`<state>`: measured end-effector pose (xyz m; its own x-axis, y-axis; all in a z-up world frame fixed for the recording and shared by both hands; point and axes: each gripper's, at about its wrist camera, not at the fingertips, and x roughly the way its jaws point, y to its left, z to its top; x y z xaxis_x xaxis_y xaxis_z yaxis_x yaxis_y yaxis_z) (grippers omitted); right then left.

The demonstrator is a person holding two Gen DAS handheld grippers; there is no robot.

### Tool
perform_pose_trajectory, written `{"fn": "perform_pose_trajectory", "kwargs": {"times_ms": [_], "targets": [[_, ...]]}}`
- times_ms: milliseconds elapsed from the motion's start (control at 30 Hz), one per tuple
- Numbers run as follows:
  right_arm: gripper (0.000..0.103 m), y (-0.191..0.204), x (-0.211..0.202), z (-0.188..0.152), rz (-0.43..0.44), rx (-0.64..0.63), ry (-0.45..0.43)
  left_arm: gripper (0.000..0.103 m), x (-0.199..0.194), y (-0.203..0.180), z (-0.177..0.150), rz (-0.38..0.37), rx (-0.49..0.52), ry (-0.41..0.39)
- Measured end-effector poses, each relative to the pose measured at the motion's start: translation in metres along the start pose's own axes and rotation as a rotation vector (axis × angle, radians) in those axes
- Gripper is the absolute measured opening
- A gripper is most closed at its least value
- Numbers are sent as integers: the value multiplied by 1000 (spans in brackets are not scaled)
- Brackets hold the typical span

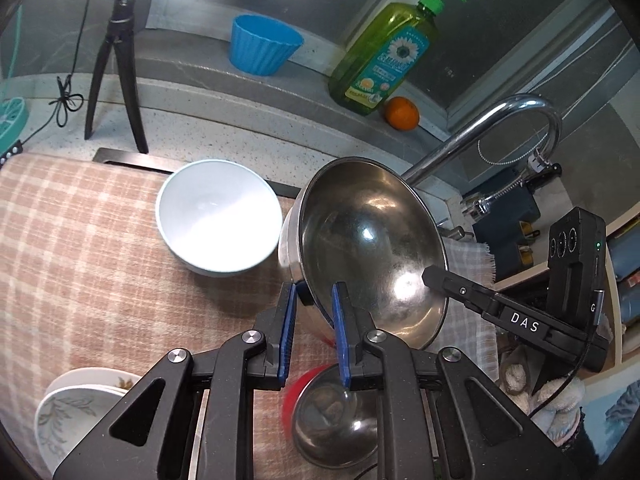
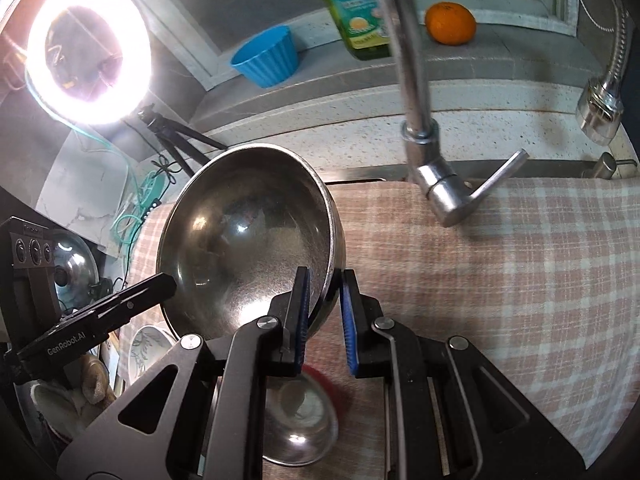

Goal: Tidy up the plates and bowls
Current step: 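Lift the steel bowl by its rim and carry it beside the plate stack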

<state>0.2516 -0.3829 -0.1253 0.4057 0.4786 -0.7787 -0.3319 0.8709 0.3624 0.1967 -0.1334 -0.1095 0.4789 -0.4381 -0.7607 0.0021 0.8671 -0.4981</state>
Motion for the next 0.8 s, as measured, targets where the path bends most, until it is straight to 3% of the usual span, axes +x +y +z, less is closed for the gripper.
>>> {"fn": "perform_pose_trajectory", "kwargs": {"times_ms": [367, 800], "targets": [[16, 68, 6, -12, 14, -38, -6, 15, -49, 44, -4, -7, -6, -43], [16, 165, 52, -29, 62, -131, 47, 15, -108, 128, -14, 48, -75, -84]]}}
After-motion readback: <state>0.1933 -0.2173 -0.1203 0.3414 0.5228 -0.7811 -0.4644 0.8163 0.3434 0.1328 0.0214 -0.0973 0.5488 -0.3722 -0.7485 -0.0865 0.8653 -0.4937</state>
